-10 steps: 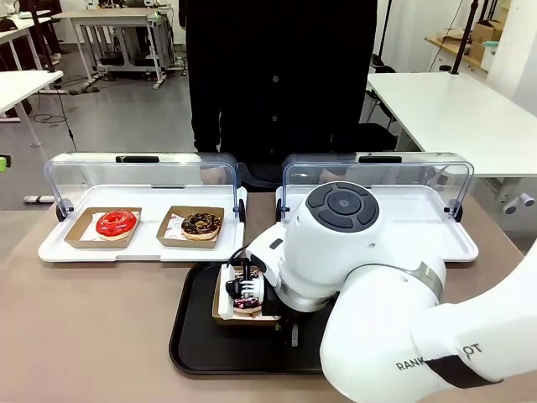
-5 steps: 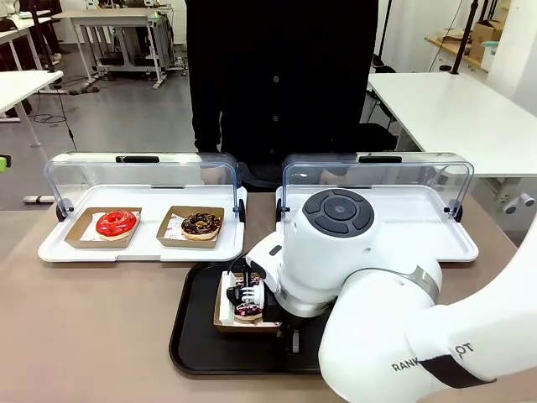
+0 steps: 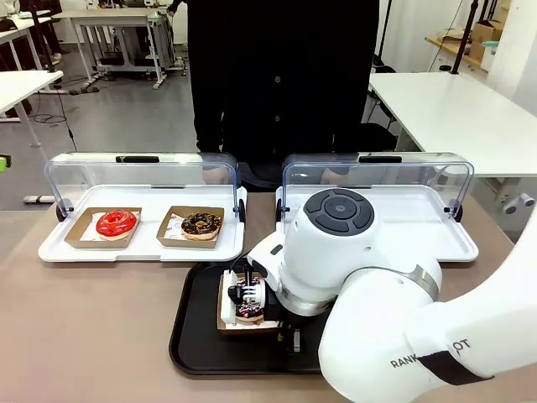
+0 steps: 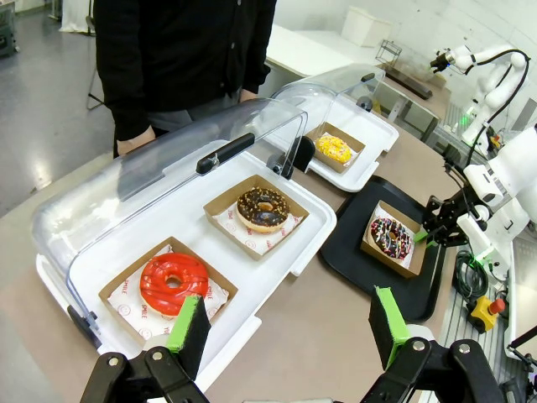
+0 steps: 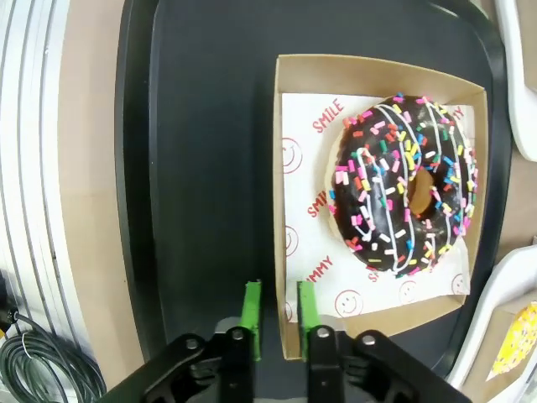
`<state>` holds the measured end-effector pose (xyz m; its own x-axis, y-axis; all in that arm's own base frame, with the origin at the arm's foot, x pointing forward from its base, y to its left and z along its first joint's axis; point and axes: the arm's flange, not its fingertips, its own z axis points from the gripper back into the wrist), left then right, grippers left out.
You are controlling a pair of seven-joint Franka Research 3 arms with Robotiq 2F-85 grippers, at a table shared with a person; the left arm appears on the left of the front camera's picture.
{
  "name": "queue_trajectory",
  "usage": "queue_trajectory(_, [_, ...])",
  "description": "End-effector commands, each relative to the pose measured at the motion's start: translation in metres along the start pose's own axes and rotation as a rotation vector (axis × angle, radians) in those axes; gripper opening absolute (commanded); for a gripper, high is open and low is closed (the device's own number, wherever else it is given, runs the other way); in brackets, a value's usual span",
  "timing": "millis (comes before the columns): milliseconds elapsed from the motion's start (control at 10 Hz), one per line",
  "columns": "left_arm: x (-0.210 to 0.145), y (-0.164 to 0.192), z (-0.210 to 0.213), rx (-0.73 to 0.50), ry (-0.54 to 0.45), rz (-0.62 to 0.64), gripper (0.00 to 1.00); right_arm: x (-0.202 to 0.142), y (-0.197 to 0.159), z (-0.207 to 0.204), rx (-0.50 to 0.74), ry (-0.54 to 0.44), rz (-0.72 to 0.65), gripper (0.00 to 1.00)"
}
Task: Move the fourth donut from the left to the tray.
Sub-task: Pick up the Paper togo box containing the Donut indicated by the person and place it on the Handle tray.
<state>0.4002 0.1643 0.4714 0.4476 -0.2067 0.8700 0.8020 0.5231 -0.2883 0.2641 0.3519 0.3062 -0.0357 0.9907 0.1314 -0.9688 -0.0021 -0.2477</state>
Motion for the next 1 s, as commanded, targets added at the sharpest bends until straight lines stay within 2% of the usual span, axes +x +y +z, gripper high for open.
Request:
queue_trajectory(0, [0.002, 0.0, 0.0, -0.006, -0.029, -0.012, 1.0, -0.077, 0.052, 0.041, -0.004, -0.04, 0.015, 0.62])
queue_trajectory(100, [0.002, 0.0, 0.0, -0.006, -0.029, -0.012, 1.0, -0.075, 0.052, 0.055, 0.006, -0.049, 0.012, 1.0])
queue_trajectory(400, [0.002, 0.0, 0.0, -0.006, -0.029, -0.012, 1.0, -0.075, 0.049, 0.096, -0.015, -0.067, -0.03, 1.0])
queue_trajectory(500, [0.002, 0.0, 0.0, -0.006, -0.029, -0.012, 1.0, -0.075, 0.047, 0.102, -0.012, -0.048, -0.025, 1.0])
queue_trajectory(800, [0.002, 0.0, 0.0, -0.006, -0.029, -0.012, 1.0, -0.079, 0.036, 0.106, 0.034, -0.09, -0.03, 1.0])
queue_trajectory(900, [0.002, 0.0, 0.0, -0.006, -0.029, -0.012, 1.0, -0.006, -0.004, 0.117, -0.03, -0.039, -0.043, 1.0])
